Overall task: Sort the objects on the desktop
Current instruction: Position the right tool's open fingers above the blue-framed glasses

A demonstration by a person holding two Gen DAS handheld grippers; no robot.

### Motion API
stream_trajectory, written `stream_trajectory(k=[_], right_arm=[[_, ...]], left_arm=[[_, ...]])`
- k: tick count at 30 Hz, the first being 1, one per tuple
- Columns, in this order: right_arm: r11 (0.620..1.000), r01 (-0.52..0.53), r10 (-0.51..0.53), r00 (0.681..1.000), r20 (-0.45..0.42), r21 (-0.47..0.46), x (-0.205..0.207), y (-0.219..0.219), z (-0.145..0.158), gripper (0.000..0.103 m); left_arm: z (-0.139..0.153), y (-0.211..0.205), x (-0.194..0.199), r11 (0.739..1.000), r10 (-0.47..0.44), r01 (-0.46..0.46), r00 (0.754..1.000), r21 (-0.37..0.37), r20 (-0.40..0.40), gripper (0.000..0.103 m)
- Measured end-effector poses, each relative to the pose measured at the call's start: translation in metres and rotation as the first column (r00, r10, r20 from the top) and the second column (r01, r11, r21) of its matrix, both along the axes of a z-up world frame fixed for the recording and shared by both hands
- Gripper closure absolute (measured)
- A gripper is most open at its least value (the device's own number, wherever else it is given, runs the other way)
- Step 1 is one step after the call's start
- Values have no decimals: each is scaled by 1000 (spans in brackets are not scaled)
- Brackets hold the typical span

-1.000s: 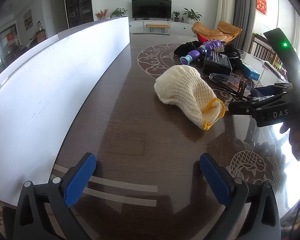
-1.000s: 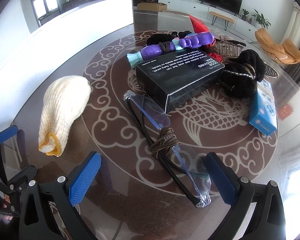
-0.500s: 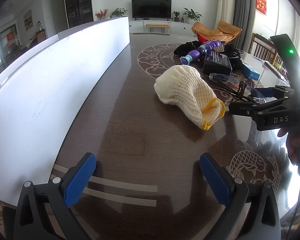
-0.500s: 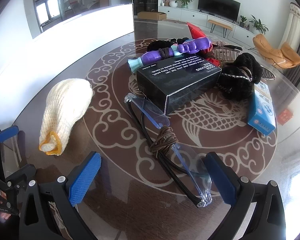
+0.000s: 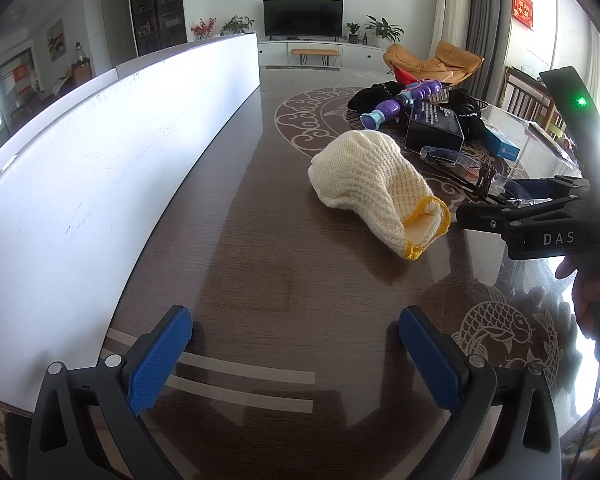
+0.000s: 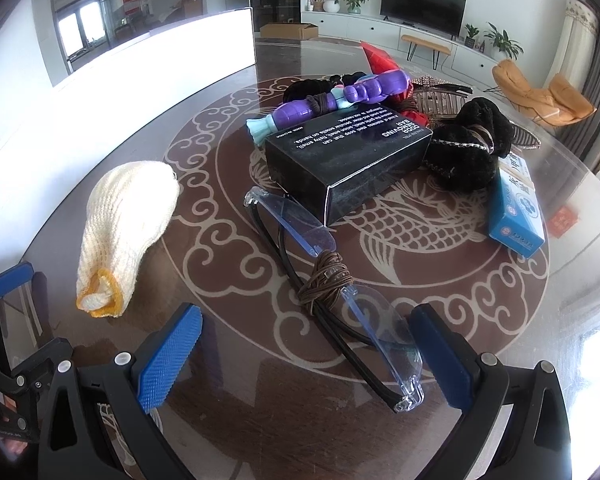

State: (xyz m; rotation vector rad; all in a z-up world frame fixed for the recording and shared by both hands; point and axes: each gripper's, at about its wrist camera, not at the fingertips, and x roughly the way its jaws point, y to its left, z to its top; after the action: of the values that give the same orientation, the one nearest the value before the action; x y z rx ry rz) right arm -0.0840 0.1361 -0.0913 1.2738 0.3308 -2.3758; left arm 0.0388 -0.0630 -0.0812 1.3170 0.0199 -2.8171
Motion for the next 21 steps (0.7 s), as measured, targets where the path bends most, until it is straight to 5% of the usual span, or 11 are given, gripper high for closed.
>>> stream_trajectory(k=[21], right_arm=[[998, 69, -69, 997, -17, -5, 3, -2, -2, 0]], left_arm=[[0, 0, 0, 1000, 0, 0, 1000, 0, 0, 0]])
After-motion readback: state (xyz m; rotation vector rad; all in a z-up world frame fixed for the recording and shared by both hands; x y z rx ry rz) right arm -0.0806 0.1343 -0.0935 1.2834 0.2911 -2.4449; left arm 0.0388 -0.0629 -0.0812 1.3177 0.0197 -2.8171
